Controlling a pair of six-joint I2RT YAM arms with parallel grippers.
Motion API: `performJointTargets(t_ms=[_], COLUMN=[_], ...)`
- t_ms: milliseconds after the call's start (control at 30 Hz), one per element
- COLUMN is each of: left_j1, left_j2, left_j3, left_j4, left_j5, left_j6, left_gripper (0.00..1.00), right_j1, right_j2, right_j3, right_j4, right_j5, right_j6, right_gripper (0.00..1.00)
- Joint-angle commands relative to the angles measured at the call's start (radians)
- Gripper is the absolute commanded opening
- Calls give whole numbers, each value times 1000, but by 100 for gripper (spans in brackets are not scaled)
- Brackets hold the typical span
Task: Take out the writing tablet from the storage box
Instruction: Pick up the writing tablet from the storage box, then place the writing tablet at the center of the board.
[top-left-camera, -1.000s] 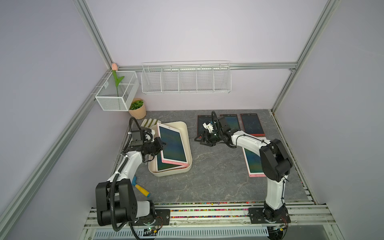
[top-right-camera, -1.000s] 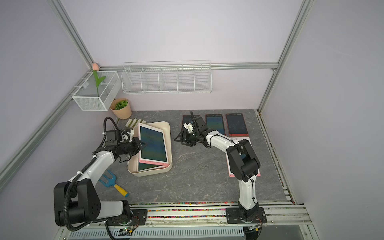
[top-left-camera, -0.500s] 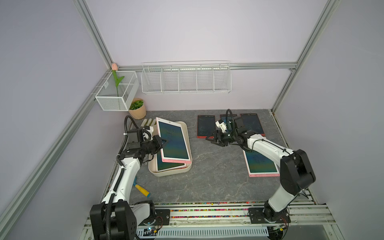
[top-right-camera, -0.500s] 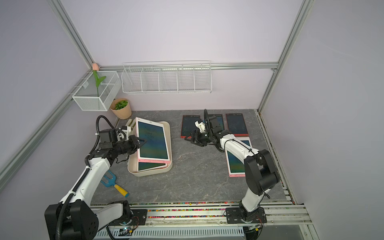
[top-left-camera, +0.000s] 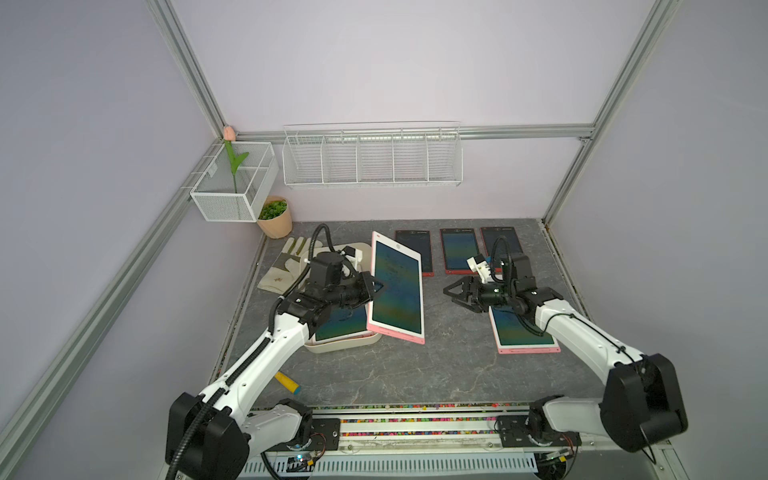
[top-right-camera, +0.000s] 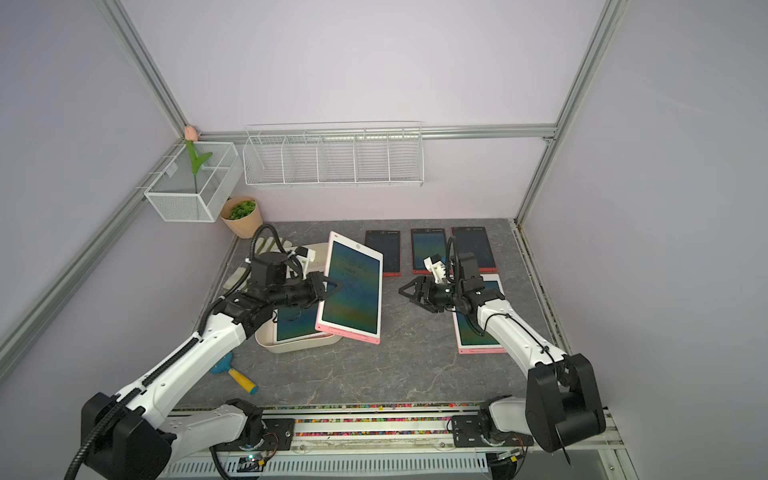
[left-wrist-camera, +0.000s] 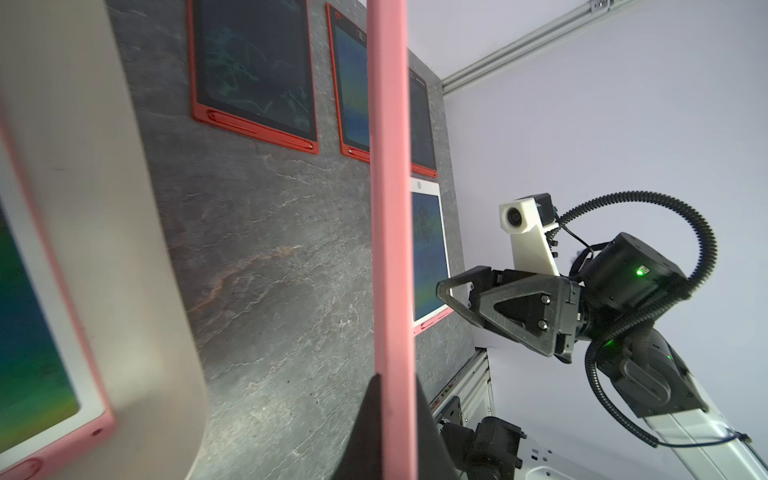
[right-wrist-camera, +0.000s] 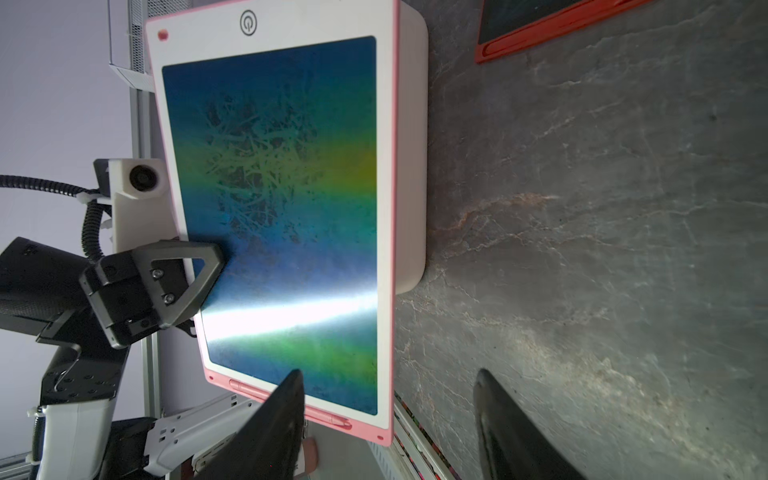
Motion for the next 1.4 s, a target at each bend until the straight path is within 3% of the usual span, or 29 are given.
performJointTargets(t_ms=[0, 367, 1067, 1367], left_j1=[-63, -125, -222, -286], left_j2=[42, 108, 208, 331], left_j3=[37, 19, -40, -16], left_j4=[133, 234, 496, 574], left_j5=[-75, -98, -97, -82], left_j6=[-63, -136, -304, -340], left_gripper=[10, 10, 9, 9], right_j1=[-37, -145, -149, -182], right_j2=[-40, -101, -27, -39], right_j3=[-65, -188, -221, -231], right_j4=[11, 43, 162, 207], right_j5=[-64, -109, -137, -179], right_j6=[27, 51, 95, 116], right_gripper=[67, 68, 69, 68])
